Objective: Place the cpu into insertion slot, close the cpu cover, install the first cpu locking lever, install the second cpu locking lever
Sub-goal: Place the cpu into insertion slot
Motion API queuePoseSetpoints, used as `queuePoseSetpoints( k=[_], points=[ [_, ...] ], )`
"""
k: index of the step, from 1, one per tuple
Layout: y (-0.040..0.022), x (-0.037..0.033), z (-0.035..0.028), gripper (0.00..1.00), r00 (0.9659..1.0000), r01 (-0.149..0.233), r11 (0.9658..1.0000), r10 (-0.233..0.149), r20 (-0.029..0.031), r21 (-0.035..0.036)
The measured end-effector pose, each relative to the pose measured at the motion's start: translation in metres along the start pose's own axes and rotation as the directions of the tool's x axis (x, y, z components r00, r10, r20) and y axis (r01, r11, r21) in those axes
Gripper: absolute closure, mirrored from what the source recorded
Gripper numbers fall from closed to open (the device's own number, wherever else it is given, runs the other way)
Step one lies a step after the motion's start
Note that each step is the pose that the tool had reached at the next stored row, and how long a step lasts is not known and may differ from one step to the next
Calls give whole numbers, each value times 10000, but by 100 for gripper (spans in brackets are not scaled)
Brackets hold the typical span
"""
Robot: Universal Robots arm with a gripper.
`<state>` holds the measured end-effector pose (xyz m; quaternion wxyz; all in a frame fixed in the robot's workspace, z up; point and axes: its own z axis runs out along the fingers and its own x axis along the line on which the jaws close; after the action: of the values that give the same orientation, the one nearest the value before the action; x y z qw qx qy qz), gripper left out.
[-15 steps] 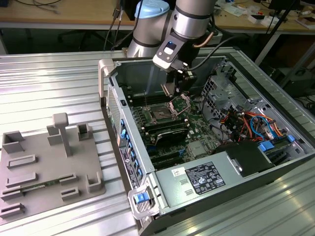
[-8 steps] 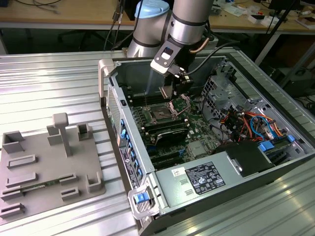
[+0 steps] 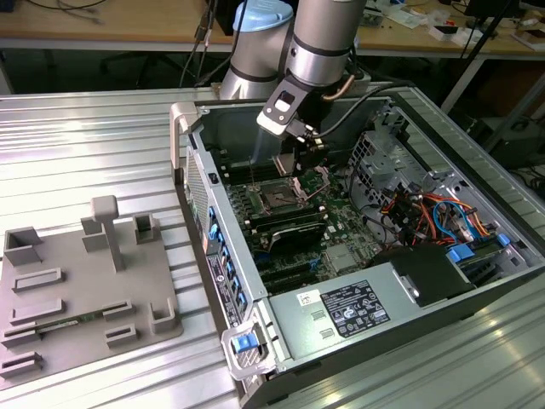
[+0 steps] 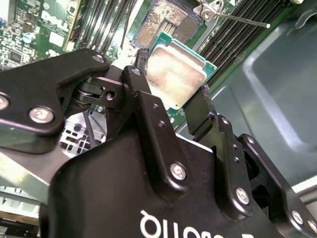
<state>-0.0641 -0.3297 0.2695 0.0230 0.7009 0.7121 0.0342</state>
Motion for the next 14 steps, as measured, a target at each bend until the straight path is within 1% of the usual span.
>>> queuePoseSetpoints(
  k=[1,2,4,6,12,14],
  points=[
    [-1,2,16,45,10000,1,10000,-1,0,1],
    [-4,5,50,45,10000,1,10000,-1,-1,0],
    [-8,9,93,45,10000,-1,10000,1,-2,0],
    [-15,13,172,45,10000,0,10000,0,0,1],
    [-26,15,306,45,10000,0,10000,0,-1,1],
    [-30,15,342,45,10000,0,10000,0,-1,1]
  ],
)
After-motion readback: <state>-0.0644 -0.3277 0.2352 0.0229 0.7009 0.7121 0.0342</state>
